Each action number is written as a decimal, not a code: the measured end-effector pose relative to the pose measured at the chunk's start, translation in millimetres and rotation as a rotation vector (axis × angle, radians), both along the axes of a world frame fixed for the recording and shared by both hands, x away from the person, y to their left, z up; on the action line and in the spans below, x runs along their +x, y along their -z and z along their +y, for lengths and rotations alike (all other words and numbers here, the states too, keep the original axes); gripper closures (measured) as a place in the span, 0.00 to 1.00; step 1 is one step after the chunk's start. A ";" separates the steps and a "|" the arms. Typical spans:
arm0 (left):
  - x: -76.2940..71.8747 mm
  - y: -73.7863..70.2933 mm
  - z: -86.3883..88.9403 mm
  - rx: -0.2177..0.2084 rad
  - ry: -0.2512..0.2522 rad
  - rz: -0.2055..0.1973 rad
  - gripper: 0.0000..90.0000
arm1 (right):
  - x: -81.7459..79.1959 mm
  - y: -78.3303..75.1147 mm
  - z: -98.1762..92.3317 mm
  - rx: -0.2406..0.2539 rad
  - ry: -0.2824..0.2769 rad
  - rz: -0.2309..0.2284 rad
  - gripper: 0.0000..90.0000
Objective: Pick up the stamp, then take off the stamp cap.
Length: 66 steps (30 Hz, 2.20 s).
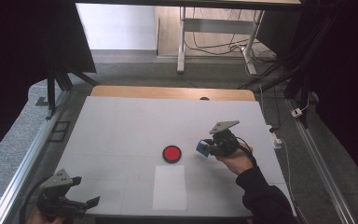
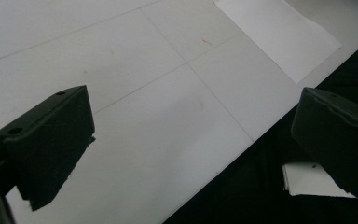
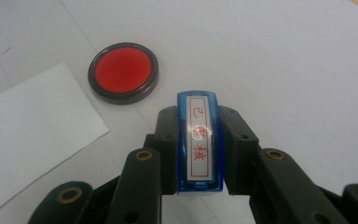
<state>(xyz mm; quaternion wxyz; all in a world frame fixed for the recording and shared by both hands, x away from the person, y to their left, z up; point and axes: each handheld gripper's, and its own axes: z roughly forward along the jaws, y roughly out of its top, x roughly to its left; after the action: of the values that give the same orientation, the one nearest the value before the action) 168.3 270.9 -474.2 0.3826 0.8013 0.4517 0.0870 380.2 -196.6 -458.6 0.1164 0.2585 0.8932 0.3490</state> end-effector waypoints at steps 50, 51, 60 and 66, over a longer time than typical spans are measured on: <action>4.0 1.7 -2.4 -0.017 0.094 0.024 0.00 | -78.5 -34.7 23.0 0.210 -0.129 -0.034 0.79; 4.0 1.8 -2.4 -0.017 0.094 0.025 0.00 | -78.5 -34.7 23.0 0.210 -0.129 -0.034 0.79; 3.8 1.5 -1.9 -0.023 0.088 0.023 0.00 | -85.3 -35.2 29.3 0.206 -0.160 -0.037 0.79; 3.9 1.1 3.0 -0.048 0.080 0.016 0.00 | -86.3 -36.4 30.6 0.205 -0.172 -0.049 0.79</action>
<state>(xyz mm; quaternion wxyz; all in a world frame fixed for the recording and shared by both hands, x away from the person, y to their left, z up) 172.2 273.9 -475.3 0.4012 0.8099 0.4245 0.0545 293.9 -166.0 -422.2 0.0807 0.1832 0.8685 0.4535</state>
